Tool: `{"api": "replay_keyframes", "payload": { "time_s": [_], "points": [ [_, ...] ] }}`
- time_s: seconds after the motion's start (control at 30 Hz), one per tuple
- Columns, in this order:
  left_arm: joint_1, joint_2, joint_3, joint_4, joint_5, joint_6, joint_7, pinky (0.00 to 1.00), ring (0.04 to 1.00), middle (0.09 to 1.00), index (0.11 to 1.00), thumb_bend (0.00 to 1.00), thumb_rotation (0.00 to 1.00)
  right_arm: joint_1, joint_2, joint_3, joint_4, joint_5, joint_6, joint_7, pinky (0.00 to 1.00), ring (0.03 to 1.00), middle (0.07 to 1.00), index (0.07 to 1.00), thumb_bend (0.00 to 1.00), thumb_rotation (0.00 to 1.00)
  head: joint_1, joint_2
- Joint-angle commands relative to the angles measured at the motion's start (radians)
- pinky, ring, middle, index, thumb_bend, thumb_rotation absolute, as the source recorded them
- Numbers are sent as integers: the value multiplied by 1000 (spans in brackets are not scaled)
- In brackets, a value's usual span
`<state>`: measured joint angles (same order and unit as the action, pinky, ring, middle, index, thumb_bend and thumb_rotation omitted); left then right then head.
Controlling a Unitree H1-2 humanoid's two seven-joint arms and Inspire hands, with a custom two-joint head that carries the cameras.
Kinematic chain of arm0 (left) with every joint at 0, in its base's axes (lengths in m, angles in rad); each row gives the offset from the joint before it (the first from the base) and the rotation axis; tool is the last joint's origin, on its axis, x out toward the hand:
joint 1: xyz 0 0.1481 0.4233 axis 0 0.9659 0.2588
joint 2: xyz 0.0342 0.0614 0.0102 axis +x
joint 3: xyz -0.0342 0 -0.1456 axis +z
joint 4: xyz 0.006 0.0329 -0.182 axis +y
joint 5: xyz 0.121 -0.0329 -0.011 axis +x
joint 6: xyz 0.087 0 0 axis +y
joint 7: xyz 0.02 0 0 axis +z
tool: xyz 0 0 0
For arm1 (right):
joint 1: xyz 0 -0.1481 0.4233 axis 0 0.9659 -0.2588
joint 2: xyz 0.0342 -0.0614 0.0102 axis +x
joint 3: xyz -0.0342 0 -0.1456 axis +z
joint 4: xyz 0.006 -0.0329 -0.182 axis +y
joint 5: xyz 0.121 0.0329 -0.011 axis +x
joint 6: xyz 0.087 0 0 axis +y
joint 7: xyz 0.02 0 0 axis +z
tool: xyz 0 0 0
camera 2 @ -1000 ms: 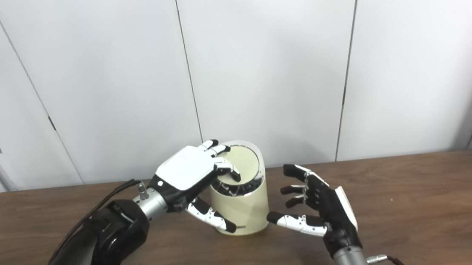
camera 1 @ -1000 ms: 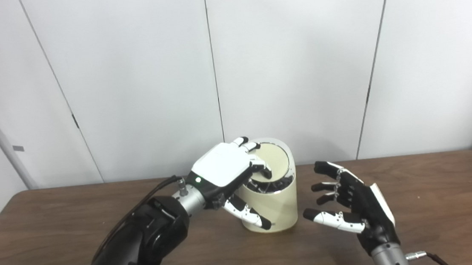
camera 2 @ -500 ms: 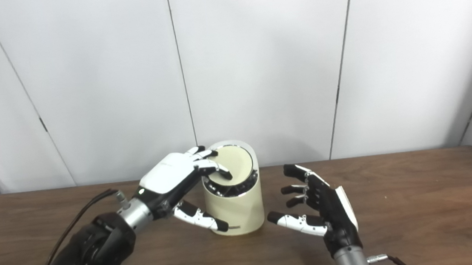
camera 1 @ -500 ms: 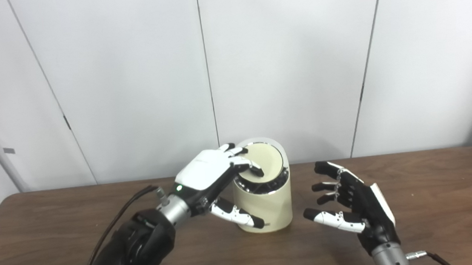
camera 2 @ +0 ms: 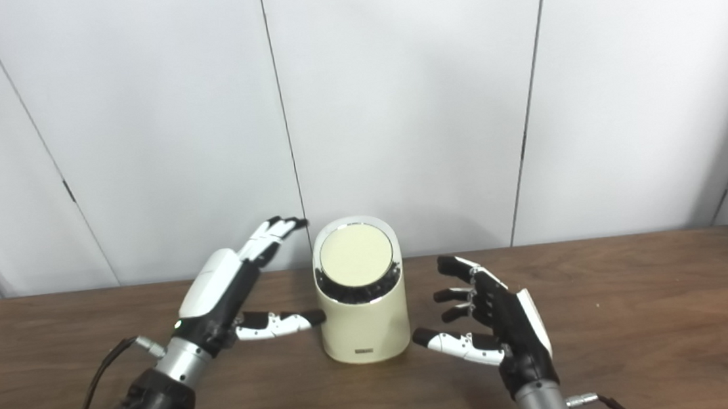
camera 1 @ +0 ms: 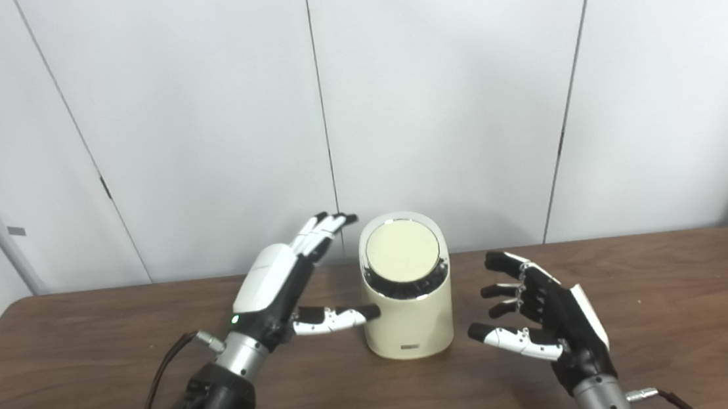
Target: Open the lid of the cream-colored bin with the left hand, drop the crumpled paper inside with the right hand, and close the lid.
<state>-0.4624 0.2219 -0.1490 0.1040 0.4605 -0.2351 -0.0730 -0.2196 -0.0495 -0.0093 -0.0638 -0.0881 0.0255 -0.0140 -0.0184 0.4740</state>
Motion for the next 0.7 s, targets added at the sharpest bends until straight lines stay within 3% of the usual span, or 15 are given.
{"api": "replay_keyframes", "payload": {
  "time_s": [0.0,0.3,0.4,0.53,0.67],
  "points": [
    [-10,-23,36,-19,-93,-12,22,908,989,977,973,769,419,-27,-2,-2,-31,8,-22,0,531,661,804,763,785,195,0,0],
    [76,-100,122,-22,-391,29,-28,939,971,1000,990,784,431,-26,-9,-2,-27,12,-29,6,536,661,808,768,792,220,4,1],
    [119,-119,137,-23,-400,30,0,842,918,959,985,787,512,-23,-14,-6,-26,27,-36,13,525,666,812,774,789,203,10,1],
    [152,-129,142,-12,-417,1,-1,735,866,908,982,766,476,-17,-27,-13,-25,46,-50,25,545,682,821,795,800,221,21,4],
    [177,-143,153,-21,-506,36,-35,650,862,914,994,779,453,-13,-39,-18,-22,52,-57,26,550,693,832,807,821,247,29,4]
  ]
}}
